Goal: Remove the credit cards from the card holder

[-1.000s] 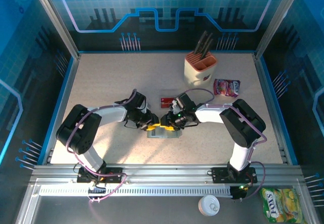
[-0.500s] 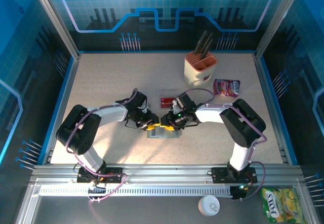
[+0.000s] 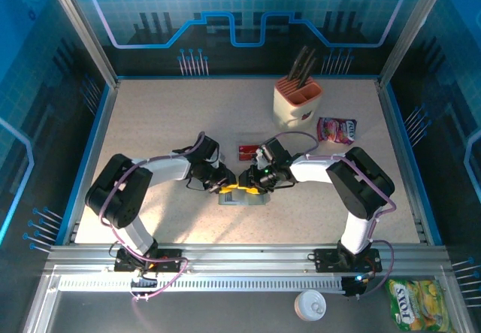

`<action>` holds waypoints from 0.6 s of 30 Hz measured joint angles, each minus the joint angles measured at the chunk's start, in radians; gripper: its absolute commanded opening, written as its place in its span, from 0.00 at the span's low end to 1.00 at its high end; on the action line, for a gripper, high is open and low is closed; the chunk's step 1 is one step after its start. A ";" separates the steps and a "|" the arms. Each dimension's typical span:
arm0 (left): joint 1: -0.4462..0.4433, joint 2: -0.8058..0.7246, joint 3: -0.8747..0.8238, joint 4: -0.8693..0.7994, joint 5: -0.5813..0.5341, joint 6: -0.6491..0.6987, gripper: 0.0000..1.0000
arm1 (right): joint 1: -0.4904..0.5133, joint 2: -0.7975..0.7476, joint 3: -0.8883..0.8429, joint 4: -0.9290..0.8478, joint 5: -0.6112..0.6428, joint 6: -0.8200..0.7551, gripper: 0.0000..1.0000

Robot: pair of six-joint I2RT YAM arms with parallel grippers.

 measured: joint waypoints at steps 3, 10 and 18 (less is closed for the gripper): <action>-0.001 0.000 0.006 -0.003 0.000 -0.001 0.24 | 0.000 -0.010 -0.001 -0.002 0.004 0.000 0.41; -0.003 -0.001 0.038 -0.008 0.007 -0.001 0.24 | -0.012 -0.067 -0.003 -0.029 0.032 -0.001 0.41; -0.033 0.000 0.063 -0.008 0.006 -0.002 0.23 | -0.052 -0.136 -0.016 -0.048 0.033 -0.010 0.41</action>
